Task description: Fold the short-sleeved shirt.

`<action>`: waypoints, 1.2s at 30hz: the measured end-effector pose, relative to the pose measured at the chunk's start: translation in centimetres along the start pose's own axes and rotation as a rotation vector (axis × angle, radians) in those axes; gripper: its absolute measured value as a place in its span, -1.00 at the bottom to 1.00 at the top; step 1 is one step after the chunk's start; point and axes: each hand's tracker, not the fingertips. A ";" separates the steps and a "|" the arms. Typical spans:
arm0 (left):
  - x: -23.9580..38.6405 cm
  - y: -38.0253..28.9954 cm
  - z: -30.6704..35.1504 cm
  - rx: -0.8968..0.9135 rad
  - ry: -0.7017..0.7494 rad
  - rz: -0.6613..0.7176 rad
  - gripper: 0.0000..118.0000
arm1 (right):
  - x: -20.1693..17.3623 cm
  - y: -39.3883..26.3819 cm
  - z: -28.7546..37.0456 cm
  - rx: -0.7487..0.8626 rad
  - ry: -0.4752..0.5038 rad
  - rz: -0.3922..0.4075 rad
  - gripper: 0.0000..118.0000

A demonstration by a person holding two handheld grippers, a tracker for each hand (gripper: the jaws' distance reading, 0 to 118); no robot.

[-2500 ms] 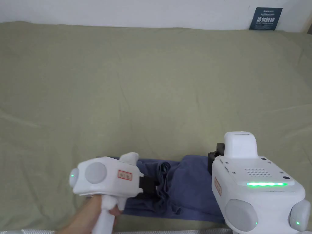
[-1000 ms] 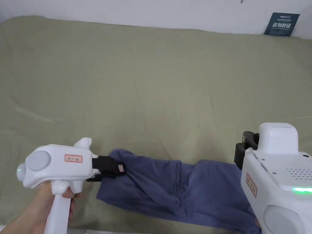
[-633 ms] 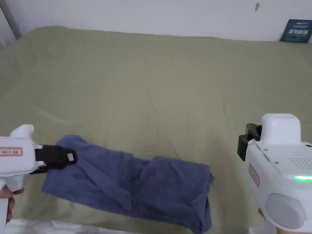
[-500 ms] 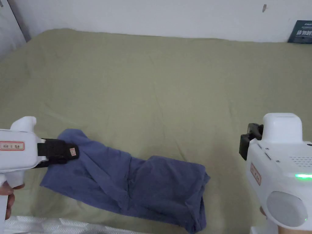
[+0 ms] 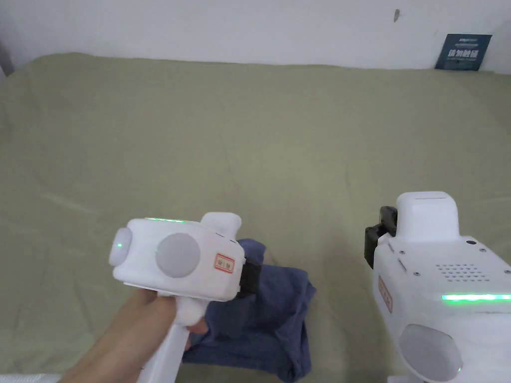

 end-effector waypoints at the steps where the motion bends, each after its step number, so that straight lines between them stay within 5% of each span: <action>1: 0.7 0.0 -1.5 -0.019 0.026 -0.019 -0.84 | 0.1 -0.1 0.0 -0.004 0.002 -0.001 -0.99; 4: 1.9 -0.4 -4.6 -0.054 0.045 -0.018 -0.78 | 0.5 -0.6 -0.2 -0.017 -0.005 -0.004 -0.99; 5: 1.8 -0.6 -4.9 -0.053 0.033 -0.013 -0.50 | 0.6 -0.8 -0.3 -0.025 -0.007 -0.006 -0.99; 6: 1.5 -0.6 -4.8 -0.025 -0.021 0.006 0.40 | 0.7 -1.0 -0.4 -0.029 -0.008 -0.008 -0.99; 7: 1.1 -0.7 -4.4 -0.016 -0.064 0.031 0.98 | 0.8 -1.1 -0.5 -0.034 -0.011 -0.008 -0.99; 8: 0.9 -0.9 -3.1 0.029 -0.093 0.059 1.00 | 0.9 -1.3 -0.6 -0.041 -0.013 -0.009 -0.99; 11: -1.9 -0.5 -0.4 0.086 -0.079 0.168 0.81 | 1.2 -1.7 -0.6 -0.051 -0.016 -0.020 -0.99; 13: -3.7 -1.1 0.7 0.137 -0.178 0.232 0.41 | 1.2 -1.8 -0.6 -0.056 -0.017 -0.019 -0.99; 14: -4.8 -1.3 1.2 0.144 -0.226 0.254 0.00 | 1.2 -2.0 -0.6 -0.056 -0.016 -0.023 -0.99; 15: -5.6 -1.7 1.4 0.137 -0.249 0.272 -0.82 | 1.2 -2.1 -0.6 -0.060 -0.015 -0.028 -0.99; 16: -6.5 -2.2 1.3 0.139 -0.293 0.292 -1.00 | 1.2 -2.2 -0.6 -0.063 -0.014 -0.029 -0.99; 26: -4.6 -6.1 -7.5 -0.065 -0.599 0.249 -1.00 | 0.7 -3.4 -0.7 -0.107 -0.003 -0.021 -0.99; 30: -5.2 -7.2 -10.9 -0.088 -0.496 0.220 -1.00 | 0.8 -3.8 -0.8 -0.121 0.002 -0.011 -0.99; 36: -4.1 -6.1 -7.3 -0.040 -0.444 0.134 -1.00 | 0.7 -4.1 -0.7 -0.146 0.073 -0.032 -0.99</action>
